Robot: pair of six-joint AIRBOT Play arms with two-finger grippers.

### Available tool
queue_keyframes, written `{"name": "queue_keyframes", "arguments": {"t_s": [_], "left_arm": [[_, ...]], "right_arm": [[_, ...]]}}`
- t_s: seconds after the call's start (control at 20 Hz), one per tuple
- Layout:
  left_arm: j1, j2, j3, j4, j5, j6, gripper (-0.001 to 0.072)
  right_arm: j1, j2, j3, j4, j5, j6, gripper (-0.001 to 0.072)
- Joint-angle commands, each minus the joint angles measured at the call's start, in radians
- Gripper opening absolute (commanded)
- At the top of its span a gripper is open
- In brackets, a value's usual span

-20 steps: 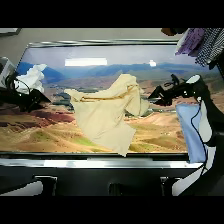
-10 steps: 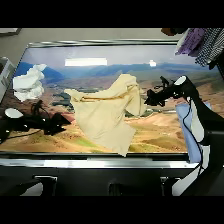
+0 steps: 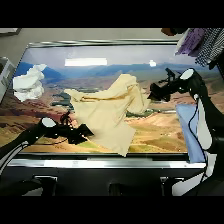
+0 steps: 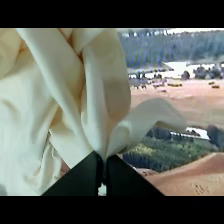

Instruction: Fold the clothes and pants, and hang the long-sleeved shirts on hangers.

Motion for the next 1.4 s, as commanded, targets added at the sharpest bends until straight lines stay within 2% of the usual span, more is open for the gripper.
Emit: {"name": "queue_keyframes", "arguments": {"t_s": [0.0, 0.05, 0.1, 0.2, 0.3, 0.45, 0.75, 0.95, 1.1, 1.3, 1.35], "left_arm": [[-0.053, -0.029, -0.005, -0.012, 0.103, -0.036, 0.0525], [-0.053, -0.029, -0.004, -0.029, 0.132, -0.036, 0.0516], [-0.053, -0.029, -0.002, -0.047, 0.151, -0.035, 0.0430], [-0.049, -0.028, 0.028, -0.053, 0.156, -0.018, 0.0017], [-0.027, -0.014, 0.097, -0.052, 0.134, 0.013, 0.0022], [0.084, 0.055, 0.267, -0.027, 0.034, 0.063, 0.0021], [0.347, 0.348, 0.698, 0.163, -0.126, 0.052, 0.0021], [0.470, 0.559, 0.867, 0.182, -0.136, 0.052, 0.0022], [0.533, 0.696, 0.882, 0.182, -0.124, 0.051, 0.0021], [0.595, 0.769, 0.881, 0.296, -0.124, -0.083, 0.0022], [0.595, 0.762, 0.881, 0.315, -0.125, -0.092, 0.0022]], "right_arm": [[0.001, 0.038, 0.000, -0.004, 0.006, 0.008, 0.0028], [0.001, 0.050, 0.000, -0.004, 0.013, 0.008, 0.0028], [0.001, 0.063, 0.000, -0.004, 0.021, 0.008, 0.0027], [0.001, 0.098, 0.000, -0.005, 0.032, 0.007, 0.0027], [0.001, 0.150, 0.000, -0.008, 0.021, 0.005, 0.0027], [0.001, 0.280, 0.000, -0.061, -0.044, -0.017, 0.0026], [0.001, 0.719, 0.000, -0.179, -0.222, -0.051, 0.0026], [0.001, 1.009, 0.000, -0.192, -0.320, -0.063, 0.0027], [0.001, 1.142, 0.000, -0.246, -0.360, 0.018, 0.0027], [0.001, 1.165, 0.000, -0.280, -0.425, 0.102, 0.0027], [0.001, 1.146, 0.000, -0.279, -0.428, 0.123, 0.0027]]}}
